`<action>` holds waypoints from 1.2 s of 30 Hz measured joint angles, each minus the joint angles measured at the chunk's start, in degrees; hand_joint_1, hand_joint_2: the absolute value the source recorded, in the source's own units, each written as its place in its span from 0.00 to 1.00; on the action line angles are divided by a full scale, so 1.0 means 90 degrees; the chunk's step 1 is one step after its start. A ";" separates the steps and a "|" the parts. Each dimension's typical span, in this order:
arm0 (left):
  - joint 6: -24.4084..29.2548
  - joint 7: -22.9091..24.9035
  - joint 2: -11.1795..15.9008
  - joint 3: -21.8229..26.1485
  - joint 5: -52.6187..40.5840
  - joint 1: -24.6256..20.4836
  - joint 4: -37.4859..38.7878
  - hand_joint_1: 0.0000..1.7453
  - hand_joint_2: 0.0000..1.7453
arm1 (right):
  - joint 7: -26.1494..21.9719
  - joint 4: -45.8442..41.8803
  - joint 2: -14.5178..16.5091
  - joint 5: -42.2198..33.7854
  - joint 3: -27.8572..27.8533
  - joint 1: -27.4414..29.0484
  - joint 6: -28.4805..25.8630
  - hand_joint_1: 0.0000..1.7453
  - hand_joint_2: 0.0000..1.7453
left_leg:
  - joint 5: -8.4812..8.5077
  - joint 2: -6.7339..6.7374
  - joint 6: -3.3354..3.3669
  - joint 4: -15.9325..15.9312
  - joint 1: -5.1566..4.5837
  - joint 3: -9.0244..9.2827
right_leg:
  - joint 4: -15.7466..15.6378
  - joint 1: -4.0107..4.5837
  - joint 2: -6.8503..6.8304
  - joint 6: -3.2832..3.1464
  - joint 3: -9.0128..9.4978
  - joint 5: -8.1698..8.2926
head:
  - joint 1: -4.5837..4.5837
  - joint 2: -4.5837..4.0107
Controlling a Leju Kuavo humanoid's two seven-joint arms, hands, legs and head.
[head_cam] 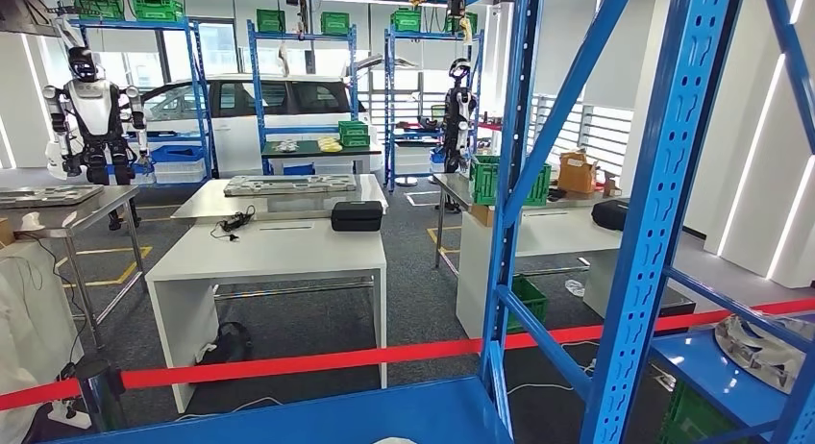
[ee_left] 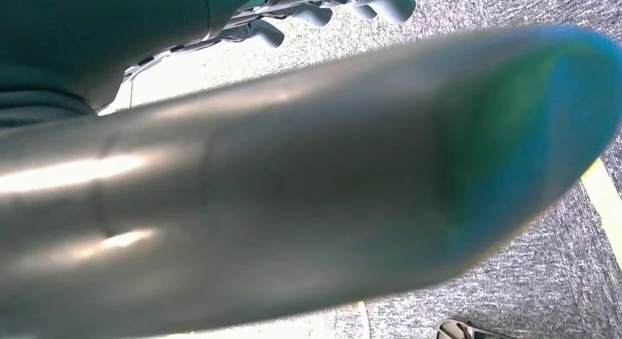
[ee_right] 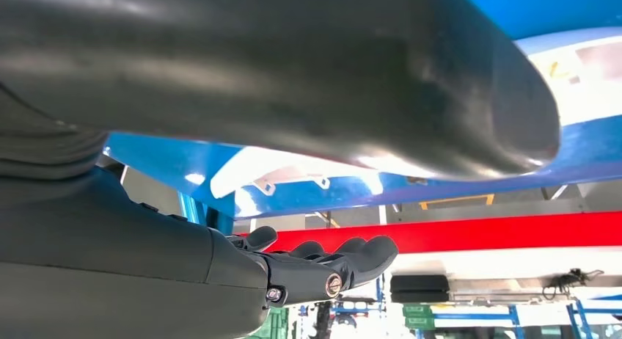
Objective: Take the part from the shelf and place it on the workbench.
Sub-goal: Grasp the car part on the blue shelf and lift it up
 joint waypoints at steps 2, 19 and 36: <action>0.0000 -0.0001 -0.0002 0.0000 -0.0001 0.0000 0.0000 0.00 0.00 | 0.0000 0.0032 0.0000 0.0000 0.0002 -0.0001 0.0001 0.00 0.00 | -0.0002 0.0001 0.0002 0.0000 0.0001 0.0002 | 0.0000 0.0000 0.0000 0.0011 0.0000 -0.0003 | 0.0000 0.0000; -0.0061 0.0022 -0.0017 0.0000 -0.0070 -0.0002 0.0000 0.00 0.00 | 0.0077 0.0164 -0.0006 0.0007 0.0041 -0.0004 0.0103 0.00 0.00 | -0.0005 0.0003 -0.0016 -0.0021 0.0022 0.0017 | 0.0003 0.0004 0.0001 -0.0005 -0.0003 -0.0018 | 0.0000 0.0000; -0.0176 0.0055 -0.0128 0.0005 -0.0052 0.0005 0.0013 0.00 0.00 | 0.0399 0.0382 -0.0129 0.0030 0.0121 0.0006 0.0086 0.00 1.00 | -0.0007 0.0003 -0.0018 -0.0021 0.0023 0.0016 | 0.0003 0.0004 0.0001 -0.0007 -0.0003 -0.0020 | 0.0000 0.0000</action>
